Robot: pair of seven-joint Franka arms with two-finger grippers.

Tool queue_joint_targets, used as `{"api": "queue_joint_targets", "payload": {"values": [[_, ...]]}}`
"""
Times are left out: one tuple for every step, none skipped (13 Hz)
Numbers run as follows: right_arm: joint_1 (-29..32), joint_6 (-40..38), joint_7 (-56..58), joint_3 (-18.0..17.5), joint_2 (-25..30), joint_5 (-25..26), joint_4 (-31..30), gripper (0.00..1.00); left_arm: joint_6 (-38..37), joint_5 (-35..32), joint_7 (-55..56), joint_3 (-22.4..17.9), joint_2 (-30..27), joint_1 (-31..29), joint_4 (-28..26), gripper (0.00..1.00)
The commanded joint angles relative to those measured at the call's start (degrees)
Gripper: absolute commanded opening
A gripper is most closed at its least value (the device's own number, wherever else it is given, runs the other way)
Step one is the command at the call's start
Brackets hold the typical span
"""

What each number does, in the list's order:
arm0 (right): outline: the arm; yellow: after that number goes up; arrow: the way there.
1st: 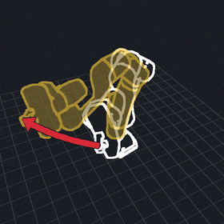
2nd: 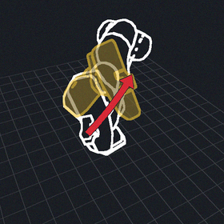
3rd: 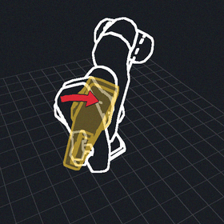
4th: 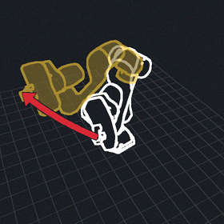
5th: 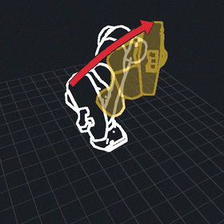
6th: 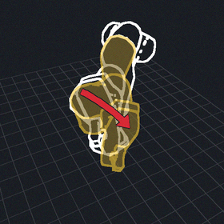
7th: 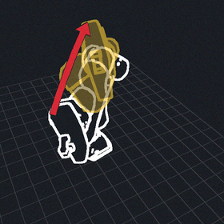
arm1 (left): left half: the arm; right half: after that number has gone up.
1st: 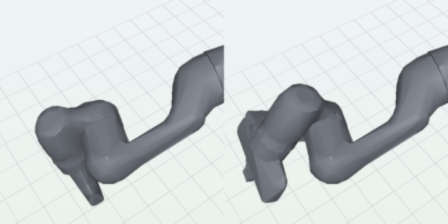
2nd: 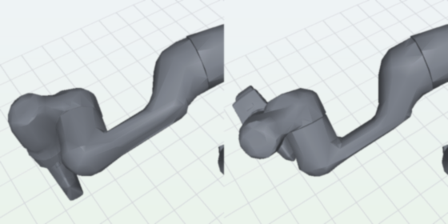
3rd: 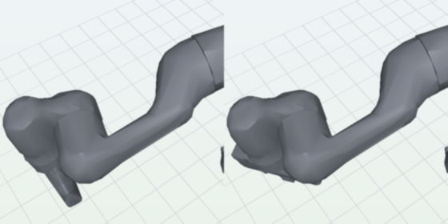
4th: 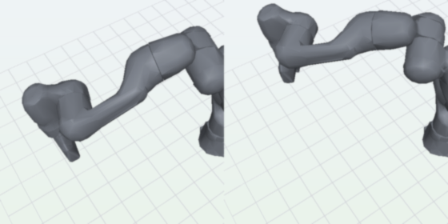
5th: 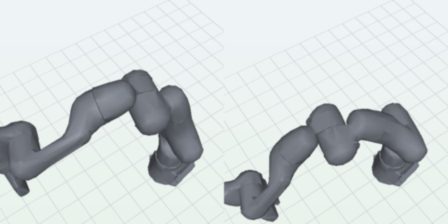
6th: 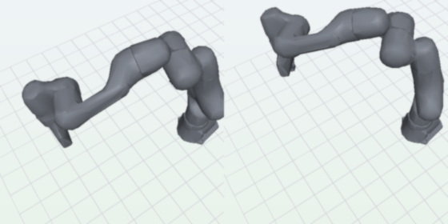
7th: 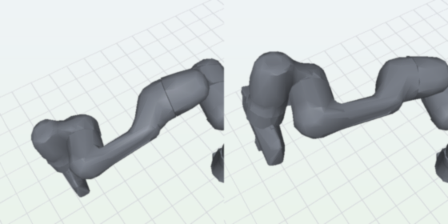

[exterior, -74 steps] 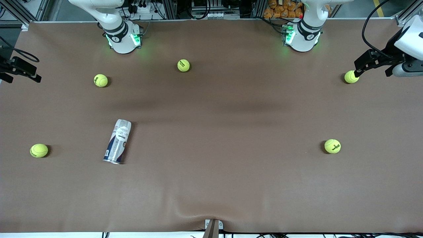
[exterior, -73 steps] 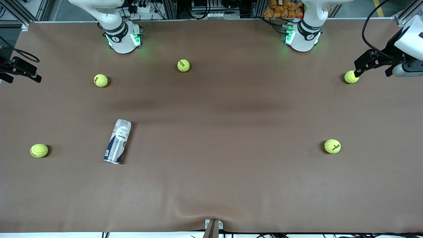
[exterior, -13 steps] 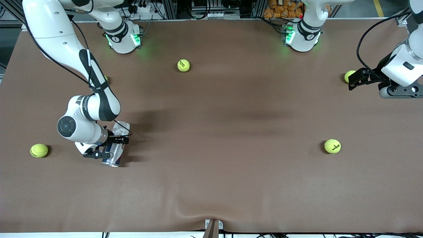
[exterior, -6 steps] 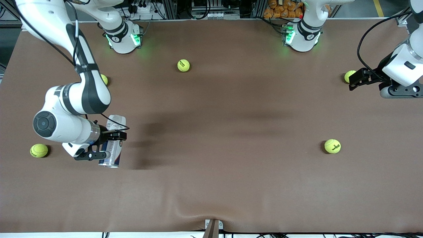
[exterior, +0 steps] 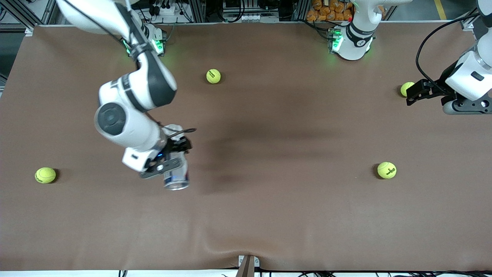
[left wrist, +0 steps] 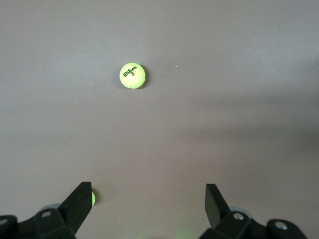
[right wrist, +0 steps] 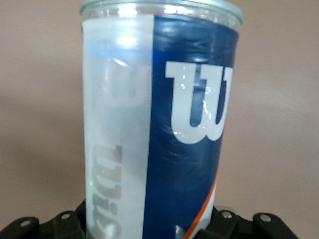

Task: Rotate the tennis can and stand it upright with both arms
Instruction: 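Lift the can with the right gripper toward the table center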

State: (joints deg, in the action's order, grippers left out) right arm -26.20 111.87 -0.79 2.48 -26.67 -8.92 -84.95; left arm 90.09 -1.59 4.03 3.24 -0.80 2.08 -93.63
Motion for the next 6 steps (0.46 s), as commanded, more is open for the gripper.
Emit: {"api": "queue_joint_targets", "payload": {"values": [[-4.0,-0.7,1.3,0.6,-0.7,-0.2,3.5,0.76,0.1,-0.9,-0.8,-0.2,0.3,0.0,0.4,1.0],[-6.0,-0.4,1.3,0.6,-1.0,0.0,4.3,0.77,0.1,-0.8,-0.7,-0.2,0.3,-0.1,0.4,1.0],[-7.5,-0.2,1.5,0.6,-1.8,0.0,5.1,0.78,0.1,-0.8,-0.3,-0.2,0.3,-0.1,0.4,1.0],[-8.8,0.5,3.6,0.6,-2.1,-0.1,5.1,0.78,0.1,-0.7,-0.3,-0.2,0.3,-0.1,0.4,1.0],[-9.7,1.5,7.6,0.6,-2.2,-0.4,5.1,0.78,0.1,-0.7,-0.2,-0.2,0.3,-0.1,0.4,1.0],[-10.9,1.8,11.3,0.6,-2.3,-0.5,5.1,0.78,0.1,-0.7,0.0,-0.2,0.4,-0.1,0.4,1.0]]}}
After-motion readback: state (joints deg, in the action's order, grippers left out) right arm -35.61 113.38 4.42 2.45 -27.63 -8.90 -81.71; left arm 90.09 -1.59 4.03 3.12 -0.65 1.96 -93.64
